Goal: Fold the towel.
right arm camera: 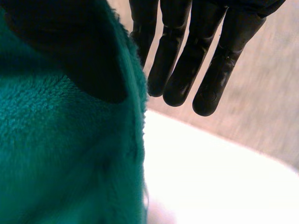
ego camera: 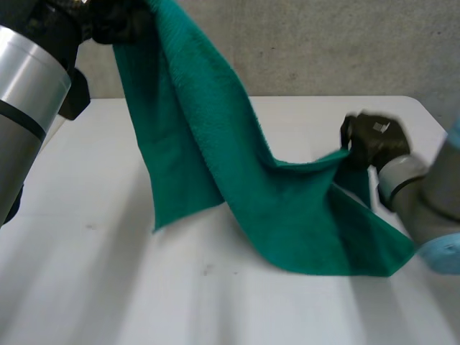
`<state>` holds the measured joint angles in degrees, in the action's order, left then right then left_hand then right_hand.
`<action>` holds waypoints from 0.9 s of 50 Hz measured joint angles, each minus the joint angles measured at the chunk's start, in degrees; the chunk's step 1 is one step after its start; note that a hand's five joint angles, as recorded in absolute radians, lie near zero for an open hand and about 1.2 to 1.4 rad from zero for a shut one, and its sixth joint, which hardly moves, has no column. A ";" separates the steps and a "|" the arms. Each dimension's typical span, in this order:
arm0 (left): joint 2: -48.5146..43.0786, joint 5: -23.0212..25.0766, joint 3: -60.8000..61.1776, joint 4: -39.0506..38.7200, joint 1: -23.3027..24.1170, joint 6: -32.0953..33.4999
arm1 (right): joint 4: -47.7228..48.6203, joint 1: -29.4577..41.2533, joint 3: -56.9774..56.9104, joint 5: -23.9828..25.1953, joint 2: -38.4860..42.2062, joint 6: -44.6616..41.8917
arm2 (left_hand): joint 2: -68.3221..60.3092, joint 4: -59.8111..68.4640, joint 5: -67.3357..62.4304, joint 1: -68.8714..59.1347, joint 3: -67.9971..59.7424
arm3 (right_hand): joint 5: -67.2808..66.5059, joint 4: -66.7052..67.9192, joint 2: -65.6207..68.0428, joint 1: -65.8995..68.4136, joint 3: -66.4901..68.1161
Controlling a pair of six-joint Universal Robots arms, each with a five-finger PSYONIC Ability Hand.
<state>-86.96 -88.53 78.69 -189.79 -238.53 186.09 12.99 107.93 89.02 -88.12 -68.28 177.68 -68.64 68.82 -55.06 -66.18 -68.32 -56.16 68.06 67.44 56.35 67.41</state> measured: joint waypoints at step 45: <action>-23.13 -1.72 -19.52 -21.11 -11.39 13.09 | 0.67 -4.01 -41.56 -0.44 2.25 -38.17 | -0.07 0.02 0.00 0.00 -0.13 | -0.37 0.04 0.00 0.00 0.22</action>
<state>-110.09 -90.24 59.16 -210.89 -249.92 199.18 13.66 103.92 47.46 -88.56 -66.03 139.51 -68.72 68.84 -55.06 -66.18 -68.45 -56.53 68.09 67.44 56.35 67.63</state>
